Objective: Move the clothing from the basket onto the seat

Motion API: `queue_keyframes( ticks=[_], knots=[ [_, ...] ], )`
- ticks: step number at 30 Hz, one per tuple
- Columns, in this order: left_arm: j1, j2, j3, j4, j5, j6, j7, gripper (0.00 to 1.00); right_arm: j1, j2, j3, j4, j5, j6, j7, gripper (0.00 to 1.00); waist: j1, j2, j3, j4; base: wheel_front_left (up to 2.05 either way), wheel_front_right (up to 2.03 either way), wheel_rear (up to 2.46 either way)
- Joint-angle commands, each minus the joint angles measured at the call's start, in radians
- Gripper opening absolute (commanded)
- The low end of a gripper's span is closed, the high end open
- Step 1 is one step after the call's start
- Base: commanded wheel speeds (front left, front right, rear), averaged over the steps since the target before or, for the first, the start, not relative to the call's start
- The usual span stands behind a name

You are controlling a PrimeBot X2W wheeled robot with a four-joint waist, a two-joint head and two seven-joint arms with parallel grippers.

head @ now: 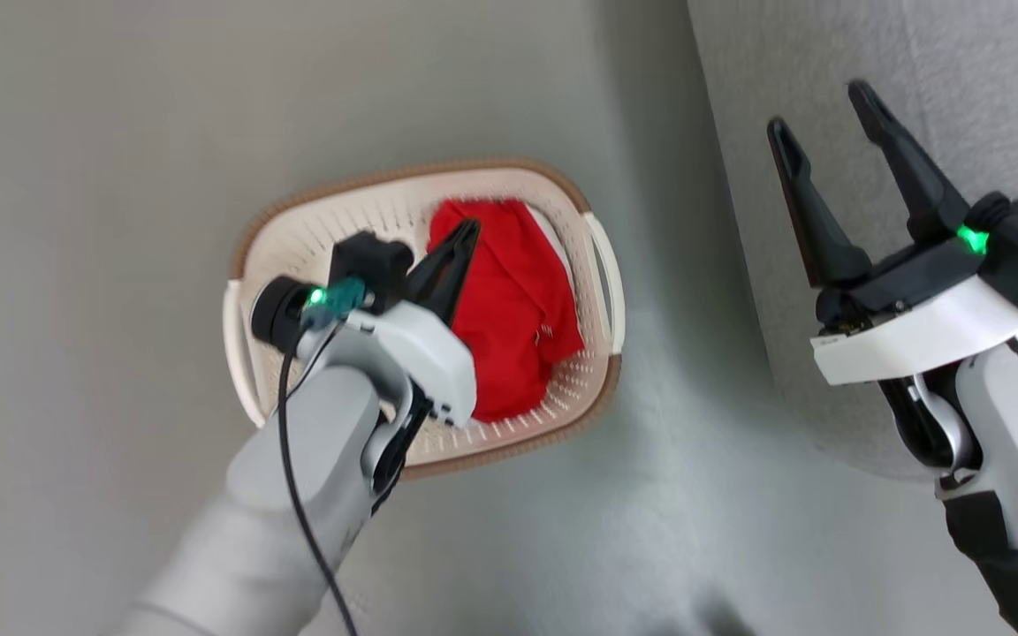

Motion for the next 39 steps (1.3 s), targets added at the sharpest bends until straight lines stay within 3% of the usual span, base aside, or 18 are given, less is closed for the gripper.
queue_keyframes(
  ticks=[1,3,4,5,14,25,39],
  knots=[
    [0.051,0.015,0.057,-0.042,0.040,0.003,-0.009,0.00,0.052,-0.007,0.004,-0.013,0.003,0.001,-0.005,1.00,0.0000,0.0000,-0.067,0.026,0.00,0.00,0.00],
    [0.102,0.016,0.120,-0.087,0.097,0.000,-0.009,0.00,0.071,-0.005,0.000,-0.002,0.004,0.001,-0.005,1.00,0.0000,0.0000,-0.099,0.032,0.00,0.00,0.00],
    [0.128,0.016,0.152,-0.110,0.123,-0.003,-0.009,0.34,0.081,-0.003,-0.001,0.004,0.004,0.001,-0.005,1.00,0.0000,0.0000,-0.115,0.034,0.00,0.00,0.00],
    [0.154,0.015,0.180,-0.128,0.148,-0.006,-0.009,1.00,0.089,0.000,-0.003,0.009,0.004,0.001,-0.005,1.00,0.0000,0.0000,-0.130,0.036,0.00,0.00,0.00],
    [0.346,0.010,0.401,-0.259,0.292,-0.028,-0.009,1.00,0.174,0.030,-0.017,0.053,-0.001,0.001,-0.005,1.00,0.0000,0.0000,-0.274,0.052,0.00,0.00,0.00],
    [0.549,0.011,0.627,-0.457,0.435,-0.015,-0.009,1.00,0.290,0.064,-0.081,0.088,-0.021,0.001,-0.005,1.00,0.0000,0.0000,-0.425,0.073,0.00,0.00,0.00],
    [0.705,0.012,0.797,-0.588,0.526,0.009,-0.009,1.00,0.387,0.102,-0.155,0.100,-0.057,0.001,-0.005,1.00,0.0000,0.0000,-0.529,0.086,0.00,0.00,0.00]
  ],
)
